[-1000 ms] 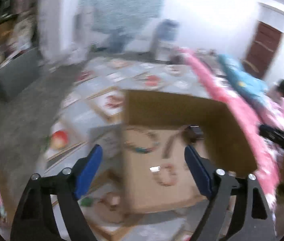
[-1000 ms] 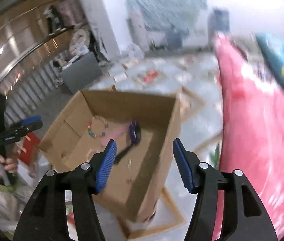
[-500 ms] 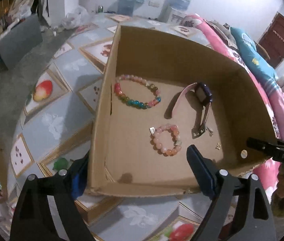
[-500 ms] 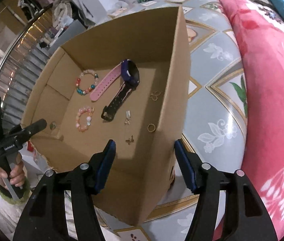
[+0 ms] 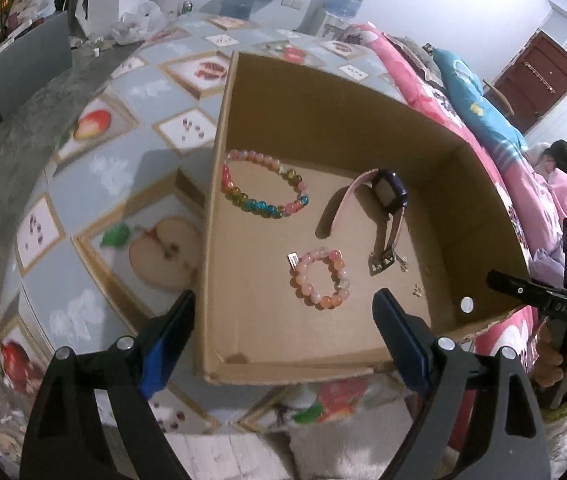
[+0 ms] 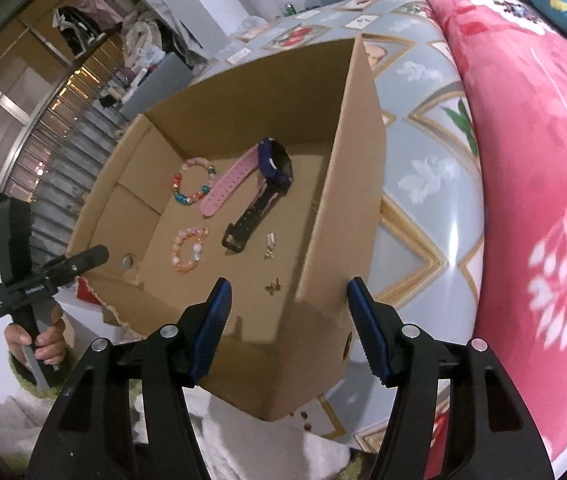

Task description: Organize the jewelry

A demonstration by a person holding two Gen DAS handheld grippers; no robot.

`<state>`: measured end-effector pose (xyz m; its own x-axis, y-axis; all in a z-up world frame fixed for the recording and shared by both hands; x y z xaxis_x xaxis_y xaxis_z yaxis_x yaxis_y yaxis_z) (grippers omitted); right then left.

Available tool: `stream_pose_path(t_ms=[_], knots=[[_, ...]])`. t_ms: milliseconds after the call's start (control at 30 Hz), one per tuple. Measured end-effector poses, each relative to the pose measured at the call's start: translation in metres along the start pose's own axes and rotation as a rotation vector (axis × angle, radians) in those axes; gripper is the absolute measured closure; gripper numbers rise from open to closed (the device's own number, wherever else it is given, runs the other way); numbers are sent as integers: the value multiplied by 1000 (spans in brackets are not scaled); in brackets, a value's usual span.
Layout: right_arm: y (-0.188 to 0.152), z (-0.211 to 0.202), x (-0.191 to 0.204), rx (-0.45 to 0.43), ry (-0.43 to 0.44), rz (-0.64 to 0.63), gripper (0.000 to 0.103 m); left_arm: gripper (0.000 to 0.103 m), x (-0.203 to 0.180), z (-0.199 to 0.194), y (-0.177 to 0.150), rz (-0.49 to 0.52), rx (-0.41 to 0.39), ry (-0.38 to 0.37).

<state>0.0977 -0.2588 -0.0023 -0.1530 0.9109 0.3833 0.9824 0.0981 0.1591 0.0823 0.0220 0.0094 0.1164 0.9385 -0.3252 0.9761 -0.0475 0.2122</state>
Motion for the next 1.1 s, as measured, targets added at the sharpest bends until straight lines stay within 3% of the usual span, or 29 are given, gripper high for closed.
stream_pose_path(t_ms=[167, 267, 333, 400, 567, 700, 867, 967, 1100], knots=[[-8, 6, 2, -40, -41, 15, 44, 17, -2, 2, -9, 35, -53, 22], [-15, -4, 3, -106, -49, 28, 44, 16, -3, -12, -12, 53, -160, 87], [-25, -15, 2, -169, -110, 47, 39, 15, -3, -25, -19, 57, -236, 139], [-38, -24, 2, -229, -186, 59, 33, 8, -1, -33, -28, 52, -283, 175], [-70, -45, 11, -331, -319, 62, 24, 6, 2, -40, -43, 38, -314, 260], [-86, -53, 27, -406, -361, 48, 14, 6, 1, -44, -54, 0, -330, 277], [-105, -44, 57, -461, -435, -35, 12, 6, -6, -46, -68, 17, -343, 348], [-111, -29, 73, -443, -358, -106, 9, 6, -10, -45, -77, 28, -357, 367], [-115, -11, 77, -422, -231, -53, 8, 6, -15, -31, -81, 56, -313, 385]])
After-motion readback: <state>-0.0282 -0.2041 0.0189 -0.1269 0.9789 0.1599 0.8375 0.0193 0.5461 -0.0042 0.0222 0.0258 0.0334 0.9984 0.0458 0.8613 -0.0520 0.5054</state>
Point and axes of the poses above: each gripper's, at about its wrist camera, not at the fingertips, and z roughly the way its jaws point, x to its left, y to its top, the point moved 5 cm from there along z, roughly the way its jaws point, and after that the axes turned 14 degrees about x, right-handed, at the moved point
